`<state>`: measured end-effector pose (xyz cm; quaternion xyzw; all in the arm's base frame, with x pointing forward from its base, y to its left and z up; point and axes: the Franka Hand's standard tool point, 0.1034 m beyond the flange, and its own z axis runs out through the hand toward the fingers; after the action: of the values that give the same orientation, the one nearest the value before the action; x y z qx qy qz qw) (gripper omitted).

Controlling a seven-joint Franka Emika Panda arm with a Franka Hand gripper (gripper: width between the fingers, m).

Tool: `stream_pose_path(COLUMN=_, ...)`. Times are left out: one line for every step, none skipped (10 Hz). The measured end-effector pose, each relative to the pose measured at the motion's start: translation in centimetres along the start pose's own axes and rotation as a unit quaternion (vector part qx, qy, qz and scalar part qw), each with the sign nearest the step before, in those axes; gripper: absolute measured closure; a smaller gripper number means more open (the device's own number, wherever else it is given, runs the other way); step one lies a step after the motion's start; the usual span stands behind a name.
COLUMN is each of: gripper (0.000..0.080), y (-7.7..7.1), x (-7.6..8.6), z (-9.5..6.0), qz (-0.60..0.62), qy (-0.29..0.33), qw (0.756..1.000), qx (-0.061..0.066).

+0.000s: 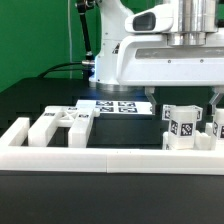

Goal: Assemble chair

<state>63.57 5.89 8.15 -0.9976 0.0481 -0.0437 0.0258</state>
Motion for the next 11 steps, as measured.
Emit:
stream_pose_path(gripper=0.015, y=0.07, x=0.01, z=0.0, qz=-0.021, qy=0.0, qw=1.0, qx=0.0)
stream_pose_path(gripper=0.015, y=0.13, x=0.02, z=0.0, qz=-0.063, qy=0.0, qw=0.998, qx=-0.001)
stream_pose_path(gripper=0.015, y=0.19, x=0.03, z=0.0, qz=-0.098, qy=0.0, qw=0.995, qx=-0.001)
stream_pose_path(gripper=0.015, y=0.2, x=0.03, z=0.01, qz=-0.12, qy=0.0, qw=0.993, qx=-0.001)
stream_pose_path(gripper=0.0159, y=0.25, x=0.02, z=0.04, qz=-0.132, qy=0.0, qw=0.991, qx=-0.001)
stream_pose_path(gripper=0.0159, y=0.25, x=0.01, z=0.06, qz=-0.129, qy=-0.001, qw=0.992, qx=-0.001)
stream_pose_path(gripper=0.0336, y=0.25, x=0.0, z=0.09, qz=-0.126, qy=-0.001, qw=0.992, qx=-0.001)
stream_pose_path(gripper=0.0336, y=0.25, x=-0.02, z=0.11, qz=-0.116, qy=-0.001, qw=0.993, qx=-0.001)
stream_pose_path(gripper=0.0514, y=0.25, x=-0.02, z=0.11, qz=-0.116, qy=-0.001, qw=0.993, qx=-0.001)
stream_pose_path(gripper=0.0514, y=0.23, x=-0.02, z=0.12, qz=-0.096, qy=-0.001, qw=0.995, qx=0.0)
stream_pose_path(gripper=0.0512, y=0.27, x=-0.01, z=0.12, qz=-0.058, qy=-0.001, qw=0.998, qx=0.0)
